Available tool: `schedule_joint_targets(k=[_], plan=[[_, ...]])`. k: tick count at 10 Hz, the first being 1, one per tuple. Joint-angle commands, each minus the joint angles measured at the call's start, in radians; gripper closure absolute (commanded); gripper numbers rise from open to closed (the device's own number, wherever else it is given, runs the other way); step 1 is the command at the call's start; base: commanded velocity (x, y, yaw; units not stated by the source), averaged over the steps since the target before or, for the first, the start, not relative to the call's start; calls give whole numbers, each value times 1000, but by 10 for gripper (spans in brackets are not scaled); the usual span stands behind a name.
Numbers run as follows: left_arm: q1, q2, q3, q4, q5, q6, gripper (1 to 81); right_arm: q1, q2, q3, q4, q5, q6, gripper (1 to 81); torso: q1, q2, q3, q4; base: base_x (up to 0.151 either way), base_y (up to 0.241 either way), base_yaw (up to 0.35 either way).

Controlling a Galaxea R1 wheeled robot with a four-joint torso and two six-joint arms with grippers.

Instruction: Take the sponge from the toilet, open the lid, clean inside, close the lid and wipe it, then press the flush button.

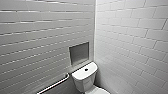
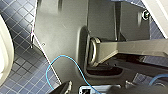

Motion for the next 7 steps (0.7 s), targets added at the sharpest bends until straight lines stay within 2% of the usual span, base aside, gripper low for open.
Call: schedule_joint_targets(k=[1,7], plan=[[-51,4,2,-9,61,3,10,36,5,5,-12,-67,-4,811,0,0,0,0,0,0,0],[-51,1,2,-10,61,3,10,36,8,3,-12,-67,-4,811,0,0,0,0,0,0,0]])
